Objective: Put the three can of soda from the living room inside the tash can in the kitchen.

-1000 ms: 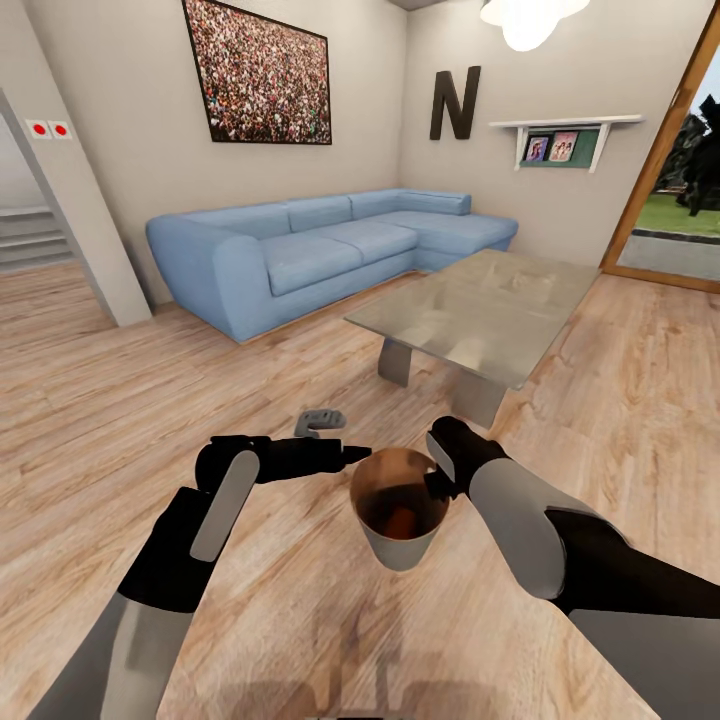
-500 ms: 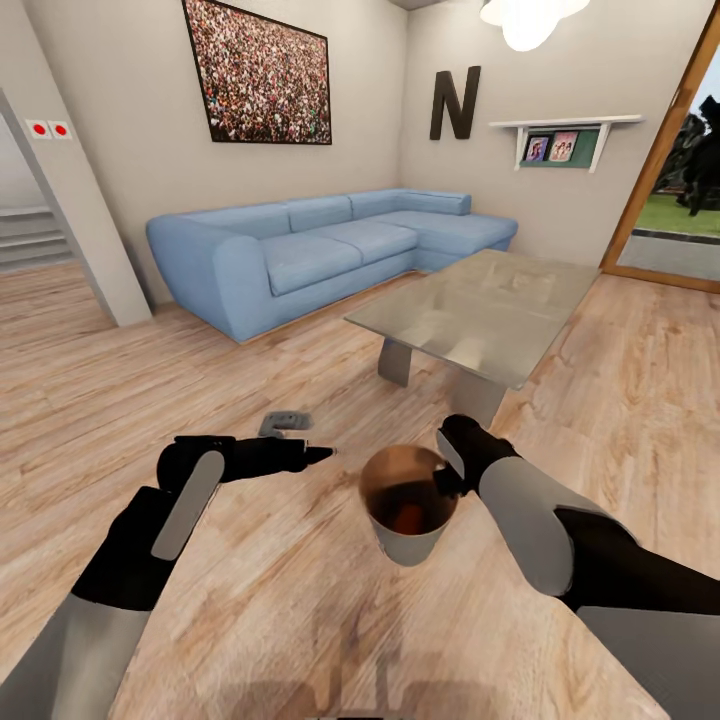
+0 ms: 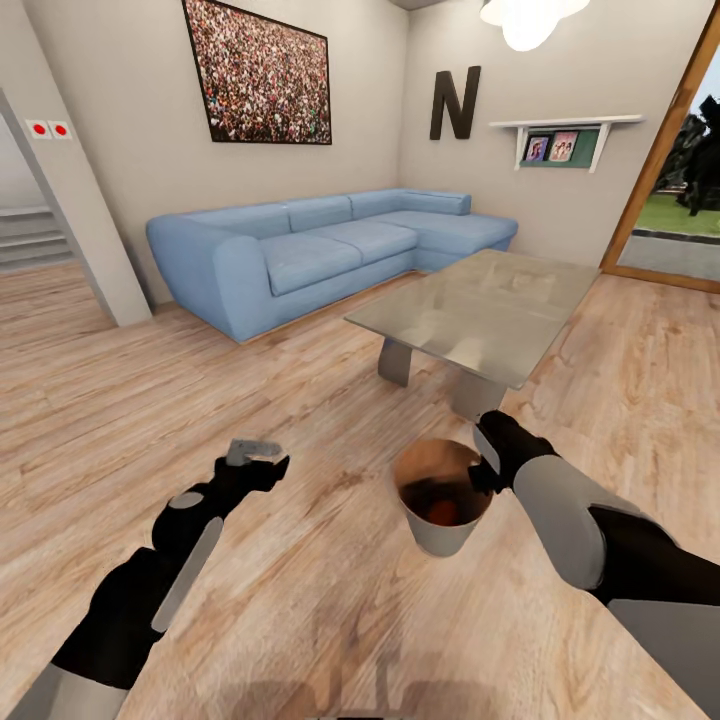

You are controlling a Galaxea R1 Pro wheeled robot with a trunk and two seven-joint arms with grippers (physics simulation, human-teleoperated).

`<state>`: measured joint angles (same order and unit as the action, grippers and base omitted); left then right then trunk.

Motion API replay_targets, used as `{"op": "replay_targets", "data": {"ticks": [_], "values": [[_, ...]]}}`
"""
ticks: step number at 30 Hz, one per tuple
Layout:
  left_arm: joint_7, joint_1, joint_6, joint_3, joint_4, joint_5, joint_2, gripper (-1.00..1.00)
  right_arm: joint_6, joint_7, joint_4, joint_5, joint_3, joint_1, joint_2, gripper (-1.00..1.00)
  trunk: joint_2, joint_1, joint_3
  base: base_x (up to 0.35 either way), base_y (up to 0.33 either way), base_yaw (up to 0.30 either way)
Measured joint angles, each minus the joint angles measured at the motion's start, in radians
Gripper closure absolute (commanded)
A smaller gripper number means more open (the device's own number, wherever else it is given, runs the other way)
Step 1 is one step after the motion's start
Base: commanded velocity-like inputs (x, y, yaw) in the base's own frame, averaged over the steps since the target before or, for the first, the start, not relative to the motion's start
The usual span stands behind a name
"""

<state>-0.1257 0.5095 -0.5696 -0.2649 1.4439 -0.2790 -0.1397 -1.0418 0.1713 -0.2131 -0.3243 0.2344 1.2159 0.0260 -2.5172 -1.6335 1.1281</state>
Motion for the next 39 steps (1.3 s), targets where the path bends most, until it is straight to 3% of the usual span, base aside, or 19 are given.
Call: {"op": "replay_targets", "data": {"ticks": [2, 5, 12, 13, 17, 23, 39], "values": [[-0.015, -0.037, 0.149, 0.001, -0.075, 0.011, -0.001, -1.00, 0.004, -0.009, -0.018, 0.006, 0.003, -0.013, -0.011, 1.00, 0.000, 0.000, 0.000, 0.000, 0.000, 0.000], [-0.018, -0.051, 0.264, 0.001, -0.146, 0.016, -0.003, -1.00, 0.039, -0.010, -0.057, -0.007, -0.002, -0.049, -0.010, 1.00, 0.000, 0.000, 0.000, 0.000, 0.000, 0.000], [-0.022, -0.060, 0.427, 0.000, -0.275, 0.049, -0.001, -1.00, 0.120, -0.012, -0.126, 0.003, 0.000, -0.149, -0.007, 1.00, 0.000, 0.000, 0.000, 0.000, 0.000, 0.000], [-0.023, -0.071, 0.463, 0.000, -0.306, 0.063, 0.000, -1.00, 0.194, -0.014, -0.141, 0.010, 0.005, -0.192, -0.008, 1.00, 0.000, 0.000, 0.000, 0.000, 0.000, 0.000], [-0.023, -0.099, 0.498, 0.000, -0.324, 0.071, 0.000, -1.00, 0.323, -0.013, -0.146, 0.004, 0.006, -0.245, -0.012, 1.00, 0.000, 0.000, 0.000, 0.000, 0.000, 0.000], [-0.038, -0.135, 0.554, 0.001, -0.335, 0.074, 0.000, -1.00, 0.458, -0.010, -0.148, 0.004, 0.004, -0.308, -0.009, 1.00, 0.000, 0.000, 0.000, 0.000, 0.000, 0.000], [-0.041, -0.144, 0.565, 0.010, -0.355, 0.073, 0.000, -1.00, 0.489, -0.010, -0.148, 0.014, 0.006, -0.321, -0.004, 1.00, 0.000, 0.000, -0.007, 0.000, 0.000, 0.000]]}}
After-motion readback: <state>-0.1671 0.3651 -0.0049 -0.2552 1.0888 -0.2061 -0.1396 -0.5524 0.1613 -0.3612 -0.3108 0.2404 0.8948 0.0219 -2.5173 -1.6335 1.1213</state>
